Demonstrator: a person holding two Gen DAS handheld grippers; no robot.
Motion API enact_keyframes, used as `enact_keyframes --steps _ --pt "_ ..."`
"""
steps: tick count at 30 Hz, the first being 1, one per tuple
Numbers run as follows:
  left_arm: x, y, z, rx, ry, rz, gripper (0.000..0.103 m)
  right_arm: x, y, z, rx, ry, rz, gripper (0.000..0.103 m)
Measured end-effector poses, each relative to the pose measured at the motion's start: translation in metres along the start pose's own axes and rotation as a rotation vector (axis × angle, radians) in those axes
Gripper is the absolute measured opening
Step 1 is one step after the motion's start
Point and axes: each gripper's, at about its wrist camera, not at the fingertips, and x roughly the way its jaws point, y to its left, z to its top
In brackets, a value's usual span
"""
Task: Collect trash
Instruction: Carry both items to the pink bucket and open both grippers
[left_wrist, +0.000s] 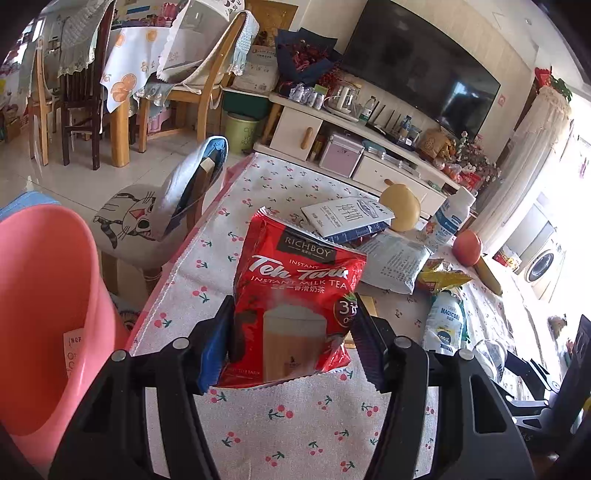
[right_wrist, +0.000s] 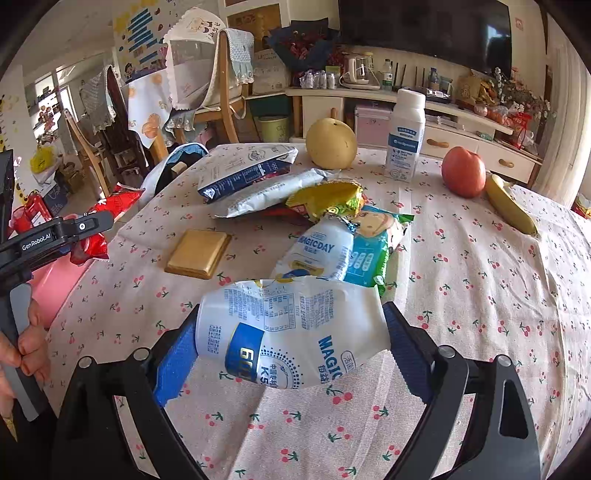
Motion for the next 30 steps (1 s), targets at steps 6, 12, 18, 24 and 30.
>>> enact_keyframes --steps 6,12,18,24,30 --pt "-0.012 0.015 0.004 -0.039 -0.028 0.004 0.061 -0.007 0.024 0.008 -0.022 -0.022 0.031 0.091" --pt "-0.026 0.037 0.008 -0.097 -0.056 0.011 0.061 -0.006 0.052 0.013 -0.067 -0.023 0.050 0.091" --pt "-0.039 0.057 0.011 -0.145 -0.088 0.027 0.061 -0.004 0.082 0.025 -0.099 -0.027 0.086 0.091" --pt "-0.057 0.086 0.015 -0.222 -0.125 0.060 0.061 -0.003 0.130 0.046 -0.149 -0.053 0.153 0.091" --pt "-0.079 0.131 0.018 -0.331 -0.182 0.125 0.061 0.001 0.193 0.064 -0.229 -0.065 0.241 0.091"
